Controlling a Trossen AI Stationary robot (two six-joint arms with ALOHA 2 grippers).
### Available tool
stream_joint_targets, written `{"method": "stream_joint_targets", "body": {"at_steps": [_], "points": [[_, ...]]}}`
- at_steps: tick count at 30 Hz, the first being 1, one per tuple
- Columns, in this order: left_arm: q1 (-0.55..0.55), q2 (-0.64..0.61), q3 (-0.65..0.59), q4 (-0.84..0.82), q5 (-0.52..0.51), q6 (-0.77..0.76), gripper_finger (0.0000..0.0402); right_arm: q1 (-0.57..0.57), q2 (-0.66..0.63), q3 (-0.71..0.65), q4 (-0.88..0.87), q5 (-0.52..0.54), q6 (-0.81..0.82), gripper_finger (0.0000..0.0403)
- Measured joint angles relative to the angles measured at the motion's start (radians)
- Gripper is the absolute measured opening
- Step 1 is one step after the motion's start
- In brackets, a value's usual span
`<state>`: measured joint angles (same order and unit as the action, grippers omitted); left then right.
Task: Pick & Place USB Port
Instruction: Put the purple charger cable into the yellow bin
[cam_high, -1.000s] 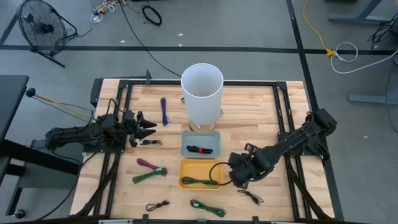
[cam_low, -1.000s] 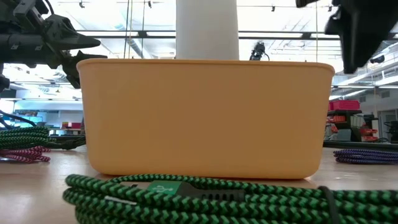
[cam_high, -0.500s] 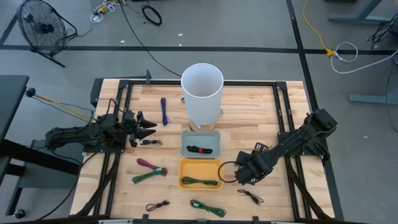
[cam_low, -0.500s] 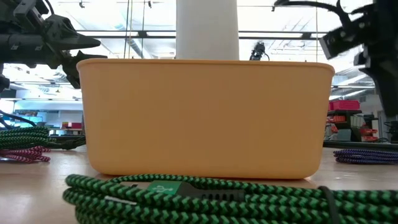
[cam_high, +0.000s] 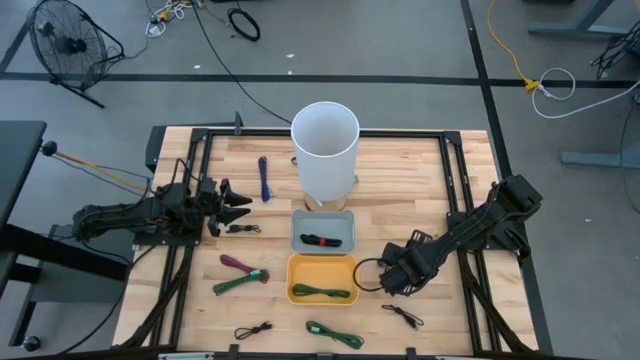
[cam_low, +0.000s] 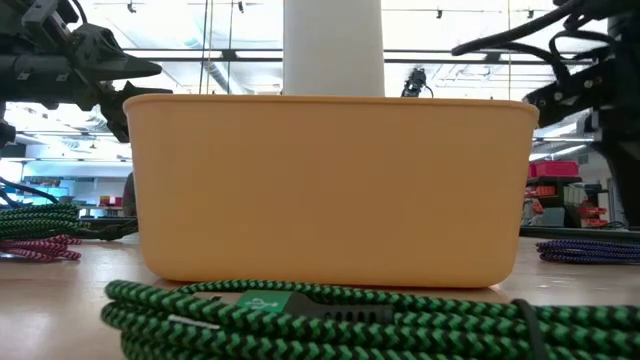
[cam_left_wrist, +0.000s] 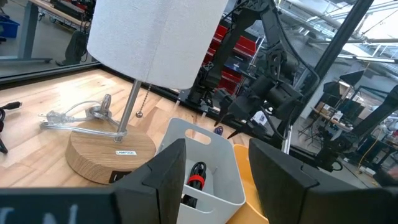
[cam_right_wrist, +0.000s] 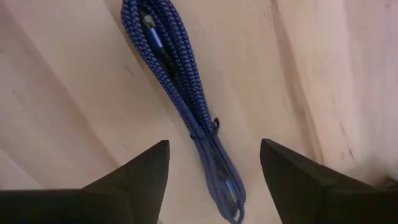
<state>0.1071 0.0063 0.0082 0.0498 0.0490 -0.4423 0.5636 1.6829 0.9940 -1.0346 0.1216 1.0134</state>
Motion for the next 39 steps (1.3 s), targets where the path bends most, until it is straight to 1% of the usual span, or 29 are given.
{"method": "stream_joint_targets", "body": {"at_steps": [4,17,19,21,23,25,26,27,31,33,35,37,39], "points": [[0.000,0.000,0.000,0.000,0.000,0.000,0.0181,-0.006,0.000,-0.039,0.077,0.000,-0.002,0.0257],[0.000,0.000,0.000,-0.001,0.000,0.000,0.0181,-0.026,-0.006,-0.148,0.195,0.002,0.000,0.0252],[0.000,0.000,0.000,-0.001,0.000,0.000,0.0181,-0.026,-0.005,-0.148,0.198,0.000,-0.001,0.0236],[0.000,0.000,0.000,-0.001,0.000,0.000,0.0181,-0.026,-0.004,-0.149,0.207,-0.012,-0.005,0.0199],[0.000,0.000,0.000,-0.001,0.000,0.000,0.0181,-0.026,-0.003,-0.149,0.212,-0.027,-0.009,0.0140],[0.000,0.000,0.000,-0.001,0.000,0.000,0.0181,-0.026,-0.002,-0.149,0.220,-0.038,-0.026,0.0061],[0.000,0.000,0.000,-0.002,0.000,0.000,0.0181,-0.026,-0.002,-0.149,0.223,-0.040,-0.046,0.0034],[0.000,0.000,0.000,-0.002,0.000,0.000,0.0181,-0.026,-0.002,-0.149,0.225,-0.042,-0.054,0.0023],[0.000,0.000,0.000,-0.002,0.000,0.000,0.0181,-0.026,-0.001,-0.133,0.197,-0.052,-0.067,0.0017],[0.000,0.000,0.000,-0.002,0.000,0.000,0.0181,-0.027,-0.002,-0.106,0.135,-0.065,-0.085,0.0010],[0.000,0.000,0.000,-0.002,0.000,-0.001,0.0181,-0.027,-0.010,-0.066,0.031,-0.070,-0.090,0.0010],[0.000,0.000,0.000,-0.002,0.000,-0.001,0.0181,-0.027,-0.033,0.005,-0.017,-0.059,-0.091,0.0010],[0.000,0.000,0.000,-0.002,0.000,-0.001,0.0181,-0.026,-0.050,0.069,-0.123,-0.052,-0.087,0.0010]]}}
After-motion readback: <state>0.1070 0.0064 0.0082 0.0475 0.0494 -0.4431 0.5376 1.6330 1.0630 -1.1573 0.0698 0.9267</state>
